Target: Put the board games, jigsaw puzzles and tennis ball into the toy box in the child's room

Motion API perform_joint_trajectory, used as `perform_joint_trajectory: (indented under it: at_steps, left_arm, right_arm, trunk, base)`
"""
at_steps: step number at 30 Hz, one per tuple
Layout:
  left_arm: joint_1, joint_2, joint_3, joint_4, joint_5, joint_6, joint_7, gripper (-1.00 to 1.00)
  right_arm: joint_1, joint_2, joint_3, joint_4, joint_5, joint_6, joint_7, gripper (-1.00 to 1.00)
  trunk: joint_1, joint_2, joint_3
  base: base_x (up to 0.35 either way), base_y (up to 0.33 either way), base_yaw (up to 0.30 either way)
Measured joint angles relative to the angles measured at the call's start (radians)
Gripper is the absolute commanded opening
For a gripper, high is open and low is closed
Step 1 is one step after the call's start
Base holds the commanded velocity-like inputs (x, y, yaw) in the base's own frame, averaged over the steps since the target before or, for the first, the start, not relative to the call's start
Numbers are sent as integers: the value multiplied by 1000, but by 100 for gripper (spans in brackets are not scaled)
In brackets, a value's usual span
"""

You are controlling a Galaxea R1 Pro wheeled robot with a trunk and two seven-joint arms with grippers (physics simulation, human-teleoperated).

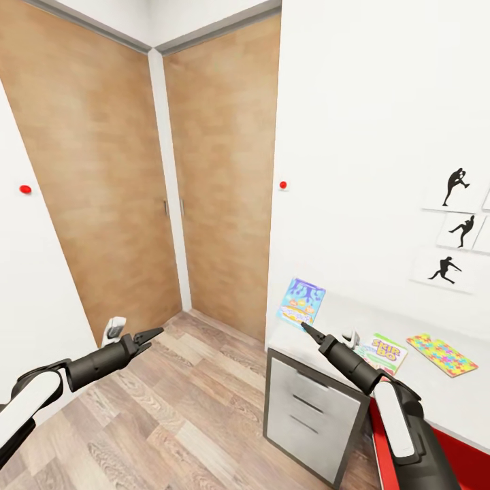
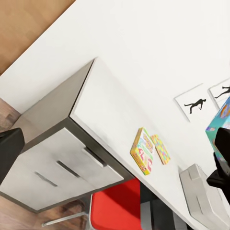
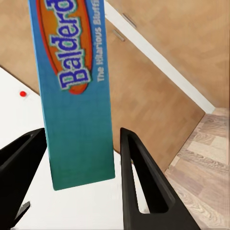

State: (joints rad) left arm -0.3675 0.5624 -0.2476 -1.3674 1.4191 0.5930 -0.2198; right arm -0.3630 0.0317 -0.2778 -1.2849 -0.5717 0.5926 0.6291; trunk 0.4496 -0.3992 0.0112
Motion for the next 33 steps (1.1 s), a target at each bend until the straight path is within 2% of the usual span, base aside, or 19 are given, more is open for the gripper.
perform_joint_trajectory:
  at_steps: [8, 15, 19, 26, 33]
  left_arm:
    - [0, 0, 1, 0, 0, 0, -1, 100]
    - [0, 0, 0, 0, 0, 0, -1, 100]
    - [0, -1, 1, 0, 0, 0, -1, 100]
    - [0, -2, 0, 0, 0, 0, -1, 100]
    - [0, -2, 0, 0, 0, 0, -1, 100]
  right_arm:
    - [1, -8, -2, -2, 9, 106, -4, -100]
    - [3, -8, -2, -26, 3, 125, -20, -100]
    - [3, -8, -3, -106, -1, 130, -22, -100]
    - [3, -10, -12, -143, 8, 182, -24, -100]
    - [3, -9, -15, -144, 8, 190, -24, -100]
  trunk:
    - [0, 0, 0]
    - [0, 0, 0]
    - [0, 0, 0]
    - [0, 0, -3]
    - [0, 0, -5]
  base:
    - [4, 0, 0]
    - [0, 0, 0]
    - [0, -14, -23]
    - [0, -126, -204]
    - [0, -38, -267]
